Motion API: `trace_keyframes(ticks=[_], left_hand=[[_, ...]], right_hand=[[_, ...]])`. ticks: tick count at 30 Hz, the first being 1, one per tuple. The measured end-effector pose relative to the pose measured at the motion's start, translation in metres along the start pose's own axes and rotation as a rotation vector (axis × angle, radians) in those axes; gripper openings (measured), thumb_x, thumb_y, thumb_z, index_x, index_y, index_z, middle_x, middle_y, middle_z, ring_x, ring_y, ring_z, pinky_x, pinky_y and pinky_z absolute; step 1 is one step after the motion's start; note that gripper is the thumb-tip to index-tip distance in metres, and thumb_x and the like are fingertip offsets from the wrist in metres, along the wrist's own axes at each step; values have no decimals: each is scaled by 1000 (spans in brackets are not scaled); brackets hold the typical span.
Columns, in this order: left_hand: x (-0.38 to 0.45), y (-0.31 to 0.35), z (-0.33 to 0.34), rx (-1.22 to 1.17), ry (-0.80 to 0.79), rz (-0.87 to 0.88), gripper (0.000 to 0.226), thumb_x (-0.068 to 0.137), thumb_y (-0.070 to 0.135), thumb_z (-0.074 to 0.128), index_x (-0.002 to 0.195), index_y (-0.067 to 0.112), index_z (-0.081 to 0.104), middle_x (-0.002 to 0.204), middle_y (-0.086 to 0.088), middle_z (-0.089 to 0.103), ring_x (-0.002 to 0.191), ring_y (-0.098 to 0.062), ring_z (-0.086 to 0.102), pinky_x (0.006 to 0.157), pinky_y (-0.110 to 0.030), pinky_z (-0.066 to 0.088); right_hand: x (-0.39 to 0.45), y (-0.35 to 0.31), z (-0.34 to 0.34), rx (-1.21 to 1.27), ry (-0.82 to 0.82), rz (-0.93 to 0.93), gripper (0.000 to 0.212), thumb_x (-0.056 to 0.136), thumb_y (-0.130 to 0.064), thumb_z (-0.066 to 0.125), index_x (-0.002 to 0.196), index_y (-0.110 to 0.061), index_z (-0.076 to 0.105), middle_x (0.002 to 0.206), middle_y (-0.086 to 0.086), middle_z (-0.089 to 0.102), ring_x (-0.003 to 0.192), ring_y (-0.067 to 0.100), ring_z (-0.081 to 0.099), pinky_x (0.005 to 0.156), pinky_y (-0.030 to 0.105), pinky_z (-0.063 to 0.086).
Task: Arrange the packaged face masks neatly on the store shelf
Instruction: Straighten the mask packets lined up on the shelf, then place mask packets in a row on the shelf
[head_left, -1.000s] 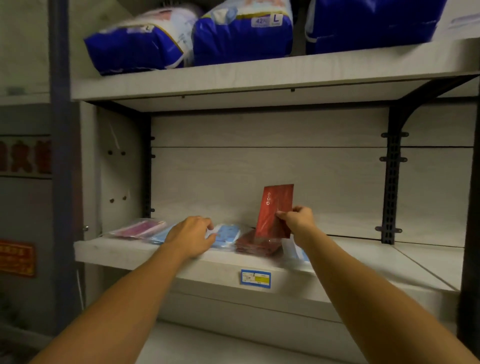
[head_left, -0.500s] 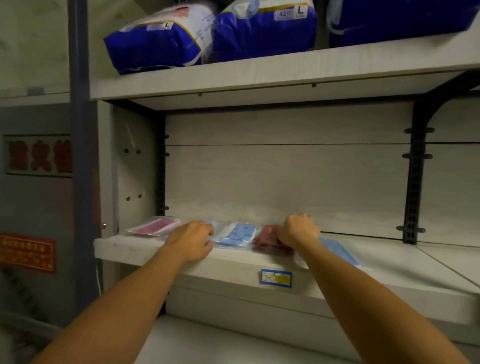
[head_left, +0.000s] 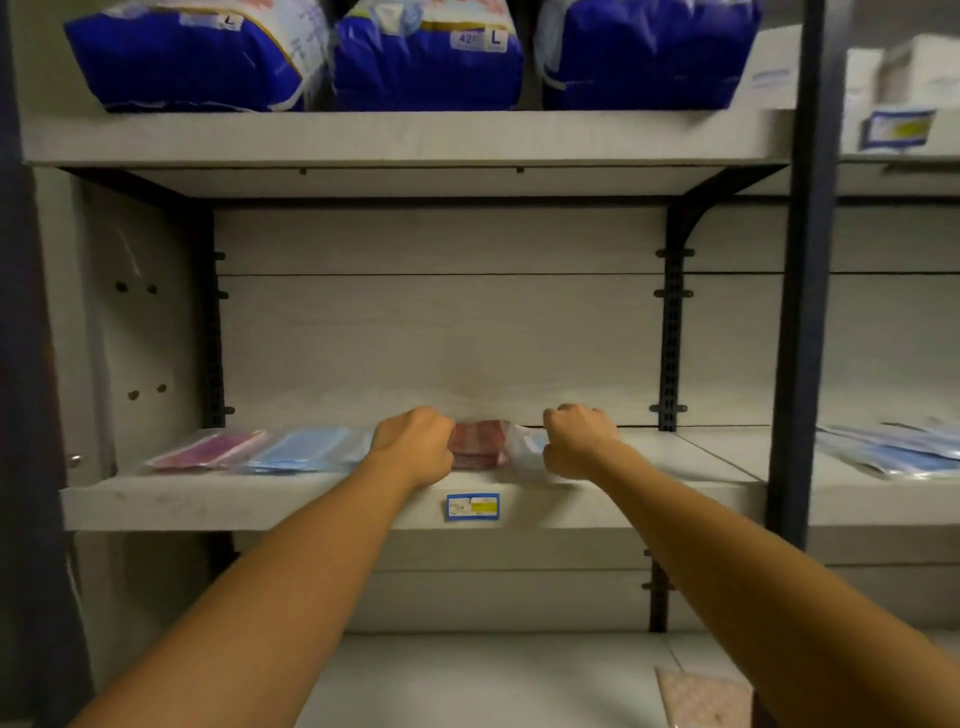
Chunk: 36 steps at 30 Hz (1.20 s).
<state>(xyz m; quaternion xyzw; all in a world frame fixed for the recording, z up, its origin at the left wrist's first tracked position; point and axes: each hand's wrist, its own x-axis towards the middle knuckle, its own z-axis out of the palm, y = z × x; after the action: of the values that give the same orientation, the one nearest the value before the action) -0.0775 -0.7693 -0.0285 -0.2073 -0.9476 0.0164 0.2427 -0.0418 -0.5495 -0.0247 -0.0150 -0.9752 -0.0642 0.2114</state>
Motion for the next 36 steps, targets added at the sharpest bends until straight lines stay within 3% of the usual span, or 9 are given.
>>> trace_keyframes(ticks=[5, 11, 16, 22, 24, 27, 36], left_hand=[[1, 52, -1, 8, 2, 64, 25, 92, 24, 52, 113, 20, 65, 119, -7, 66, 104, -33, 64, 72, -33, 45], [-1, 102, -4, 21, -2, 97, 31, 93, 22, 51, 121, 17, 63, 124, -10, 65, 109, -34, 64, 77, -34, 46], [-5, 153, -17, -22, -23, 108, 38, 92, 21, 51, 128, 18, 61, 132, -10, 61, 114, -33, 61, 91, -38, 51], [-14, 235, -29, -33, -22, 149, 29, 94, 21, 48, 120, 16, 62, 121, -8, 61, 96, -31, 62, 68, -34, 45], [-18, 263, -33, -36, -24, 158, 27, 94, 20, 49, 117, 15, 63, 117, -8, 62, 91, -30, 61, 66, -33, 44], [-21, 304, -38, -49, -20, 169, 26, 93, 20, 50, 113, 16, 65, 110, -9, 64, 85, -28, 59, 64, -33, 44], [-19, 403, -39, -181, -62, 210, 29, 95, 20, 48, 120, 16, 62, 118, -8, 61, 98, -28, 61, 82, -41, 56]], right_hand=[[-35, 33, -9, -21, -27, 46, 29, 89, -14, 64, 117, -8, 58, 102, 7, 56, 87, 22, 54, 75, 31, 48], [-77, 75, -17, -22, -44, 102, 21, 90, -16, 64, 108, -8, 58, 102, 8, 58, 86, 24, 58, 80, 36, 57], [-109, 120, -23, 2, -71, 137, 14, 89, -13, 63, 102, -8, 61, 100, 10, 61, 82, 24, 61, 78, 36, 59], [-146, 181, -27, 46, -63, 142, 23, 87, -19, 69, 109, -13, 63, 105, 7, 65, 91, 22, 62, 82, 33, 56], [-157, 204, -30, 43, -70, 146, 18, 88, -19, 67, 105, -15, 63, 104, 8, 66, 90, 21, 61, 78, 31, 54], [-176, 240, -30, 45, -79, 161, 29, 91, -21, 65, 118, -13, 62, 113, 10, 65, 97, 25, 62, 86, 35, 57], [-213, 337, -24, 56, -151, 194, 39, 91, -17, 63, 128, -8, 59, 124, 13, 60, 102, 27, 62, 88, 34, 55]])
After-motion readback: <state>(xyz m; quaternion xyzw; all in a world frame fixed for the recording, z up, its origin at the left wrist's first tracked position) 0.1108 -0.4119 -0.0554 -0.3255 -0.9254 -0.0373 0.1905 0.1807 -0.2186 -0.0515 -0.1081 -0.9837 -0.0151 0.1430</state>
